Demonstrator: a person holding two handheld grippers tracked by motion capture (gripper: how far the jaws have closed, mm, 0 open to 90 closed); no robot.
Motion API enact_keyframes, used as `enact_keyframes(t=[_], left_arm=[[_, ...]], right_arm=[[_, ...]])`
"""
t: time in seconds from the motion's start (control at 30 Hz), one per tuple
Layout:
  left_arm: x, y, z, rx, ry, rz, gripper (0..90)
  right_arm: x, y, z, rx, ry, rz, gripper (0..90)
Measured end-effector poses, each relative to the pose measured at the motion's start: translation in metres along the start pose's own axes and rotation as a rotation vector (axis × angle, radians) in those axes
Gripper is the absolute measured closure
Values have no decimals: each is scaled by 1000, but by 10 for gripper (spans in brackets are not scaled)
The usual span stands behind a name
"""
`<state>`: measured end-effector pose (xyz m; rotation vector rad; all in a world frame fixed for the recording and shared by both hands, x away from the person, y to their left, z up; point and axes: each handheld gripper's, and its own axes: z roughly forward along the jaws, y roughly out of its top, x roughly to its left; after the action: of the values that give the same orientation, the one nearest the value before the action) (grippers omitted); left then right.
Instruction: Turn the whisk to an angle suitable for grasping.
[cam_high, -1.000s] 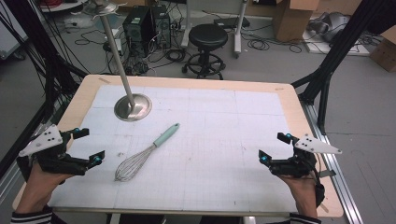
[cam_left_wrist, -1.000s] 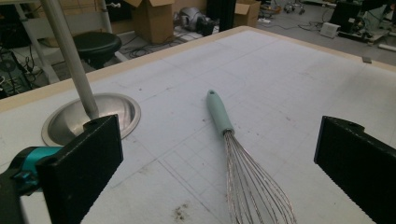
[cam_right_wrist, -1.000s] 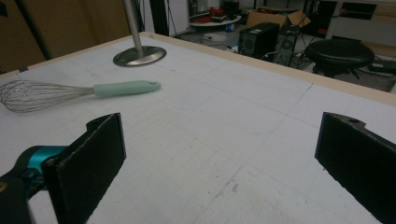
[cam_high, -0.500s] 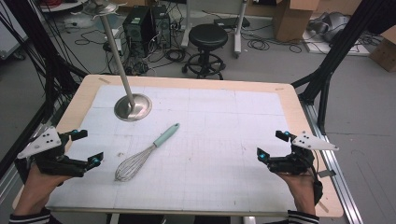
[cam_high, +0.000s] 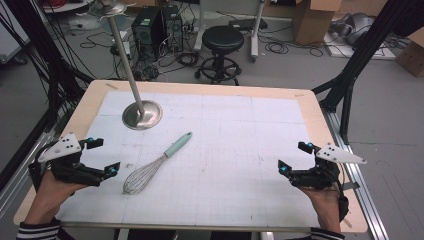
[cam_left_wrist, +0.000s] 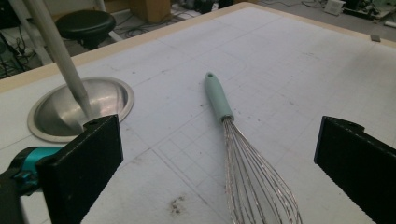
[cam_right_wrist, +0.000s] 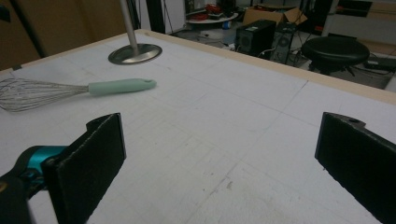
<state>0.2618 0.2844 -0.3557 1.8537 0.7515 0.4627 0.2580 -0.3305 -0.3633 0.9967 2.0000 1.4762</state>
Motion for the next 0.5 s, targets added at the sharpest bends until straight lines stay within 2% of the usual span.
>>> enact_keyframes(t=[0.17, 0.5], left_arm=[[-3, 11, 7, 31, -9, 22, 17], [-2, 28, 19, 78, -23, 26, 17]], right_arm=[[1, 1, 2, -1, 6, -2, 7], [2, 1, 4, 5, 16, -4, 7]])
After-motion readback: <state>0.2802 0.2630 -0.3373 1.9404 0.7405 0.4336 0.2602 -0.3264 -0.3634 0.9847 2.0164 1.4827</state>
